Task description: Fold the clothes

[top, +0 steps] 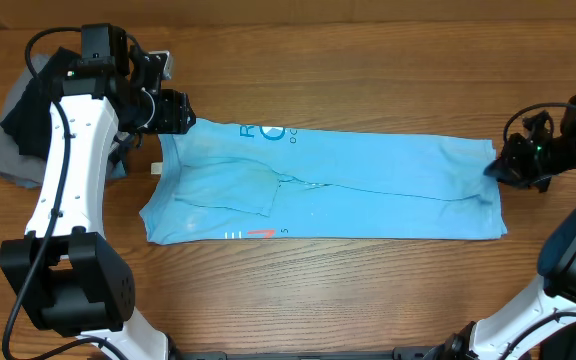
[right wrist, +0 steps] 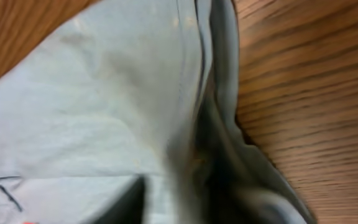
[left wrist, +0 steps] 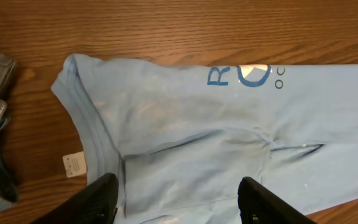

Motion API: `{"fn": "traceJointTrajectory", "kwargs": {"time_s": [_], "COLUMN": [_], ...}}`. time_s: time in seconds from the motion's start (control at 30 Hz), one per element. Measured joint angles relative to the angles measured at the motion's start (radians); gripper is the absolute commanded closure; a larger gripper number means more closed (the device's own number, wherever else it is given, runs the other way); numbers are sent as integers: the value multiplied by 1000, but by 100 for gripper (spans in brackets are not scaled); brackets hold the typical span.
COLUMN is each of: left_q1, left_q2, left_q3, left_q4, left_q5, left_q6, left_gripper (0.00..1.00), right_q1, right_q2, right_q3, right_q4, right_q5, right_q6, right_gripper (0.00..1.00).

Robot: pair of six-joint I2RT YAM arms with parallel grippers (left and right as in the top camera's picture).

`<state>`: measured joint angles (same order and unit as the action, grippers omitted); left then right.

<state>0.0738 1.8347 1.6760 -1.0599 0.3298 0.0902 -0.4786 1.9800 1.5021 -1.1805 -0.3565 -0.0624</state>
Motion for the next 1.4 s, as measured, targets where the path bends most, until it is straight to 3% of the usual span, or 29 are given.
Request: {"fn": "traceJointTrajectory", "kwargs": {"time_s": [0.13,0.43,0.8,1.0,1.2,1.4], "left_q1": [0,0,0,0,0,0], "left_q2": [0,0,0,0,0,0], "left_q3": [0,0,0,0,0,0], "left_q4": [0,3,31,42,42,42], "left_q5": [14,24,31,31,34,37], "left_q6": [0,0,0,0,0,0], "left_gripper": [35,34,34,33,33,34], "right_q1": [-24,-166,-156,-116,-102,-103], "right_q2": [0,52,197,198,197,193], "right_q3": [0,0,2,-57,-85,-81], "right_q4": [30,60,-5,58,90,79], "right_q5": [17,-49,-176,-261,-271,-254], "right_q6": [6,-95,-240,-285,-237,-182], "right_gripper": [37,44,48,70,91,96]}}
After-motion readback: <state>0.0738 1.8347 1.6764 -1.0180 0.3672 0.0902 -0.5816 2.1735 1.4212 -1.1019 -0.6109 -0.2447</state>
